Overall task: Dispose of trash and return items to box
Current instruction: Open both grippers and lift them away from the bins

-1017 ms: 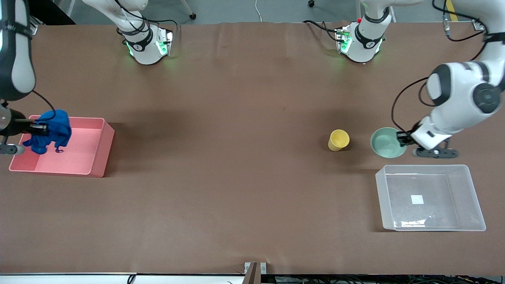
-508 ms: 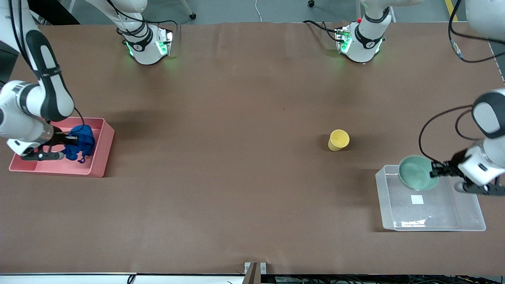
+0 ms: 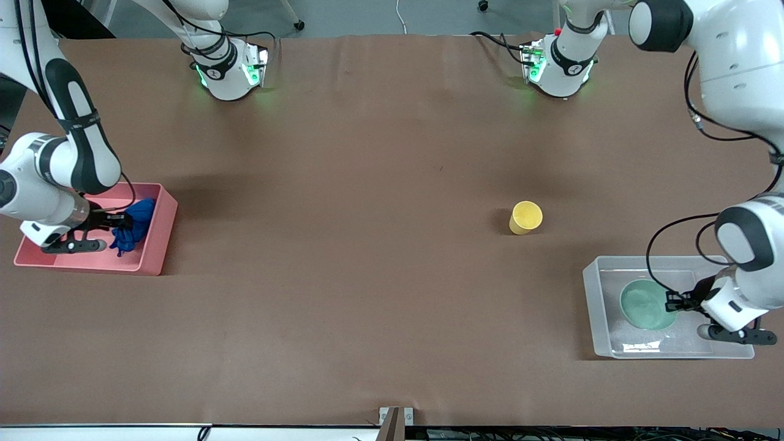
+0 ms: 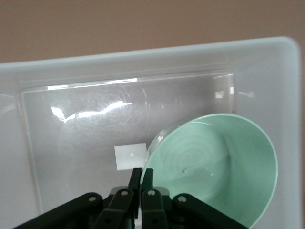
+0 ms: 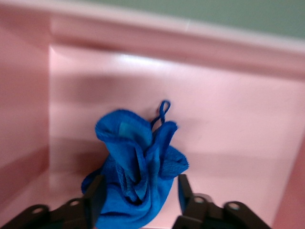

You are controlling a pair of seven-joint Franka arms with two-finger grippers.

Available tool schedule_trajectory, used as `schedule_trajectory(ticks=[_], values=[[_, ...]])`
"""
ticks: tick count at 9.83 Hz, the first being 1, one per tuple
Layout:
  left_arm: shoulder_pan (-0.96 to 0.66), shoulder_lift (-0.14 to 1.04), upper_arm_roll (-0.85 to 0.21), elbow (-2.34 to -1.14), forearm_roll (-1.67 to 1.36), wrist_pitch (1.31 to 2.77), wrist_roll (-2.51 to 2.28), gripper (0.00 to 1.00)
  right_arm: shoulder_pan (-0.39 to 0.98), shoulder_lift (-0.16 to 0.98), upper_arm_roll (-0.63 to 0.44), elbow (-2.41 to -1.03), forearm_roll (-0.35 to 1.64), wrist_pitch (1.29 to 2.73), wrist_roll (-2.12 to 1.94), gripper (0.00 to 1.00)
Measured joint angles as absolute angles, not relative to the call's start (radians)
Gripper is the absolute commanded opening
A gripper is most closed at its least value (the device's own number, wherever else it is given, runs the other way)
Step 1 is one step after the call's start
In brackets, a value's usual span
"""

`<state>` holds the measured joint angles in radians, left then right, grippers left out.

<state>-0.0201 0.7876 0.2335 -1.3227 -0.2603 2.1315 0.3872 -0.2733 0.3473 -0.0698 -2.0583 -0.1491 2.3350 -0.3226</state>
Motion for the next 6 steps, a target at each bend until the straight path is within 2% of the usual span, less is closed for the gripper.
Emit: schedule_trajectory(ticks=[2,3,5,6], values=[[-0.016,0.828,0.235,-1.323,-0.263,2.146,0.387,0.13,-0.222,0.239,-0.052,-1.907,-0.142,2.064,-0.258,1.00],[-0.011,0.834,0.236,-1.325,-0.264,2.156,0.386,0.29,-0.173,0.196,-0.046,-1.807,-0.140,1.924,-0.188,1.00],[-0.007,0.834,0.237,-1.329,-0.264,2.160,0.386,0.83,-0.050,0.145,-0.038,-1.644,-0.124,1.726,0.001,1.00],[-0.007,0.829,0.238,-1.327,-0.264,2.165,0.386,0.95,0.006,0.124,-0.036,-1.605,-0.098,1.695,0.097,1.00]])
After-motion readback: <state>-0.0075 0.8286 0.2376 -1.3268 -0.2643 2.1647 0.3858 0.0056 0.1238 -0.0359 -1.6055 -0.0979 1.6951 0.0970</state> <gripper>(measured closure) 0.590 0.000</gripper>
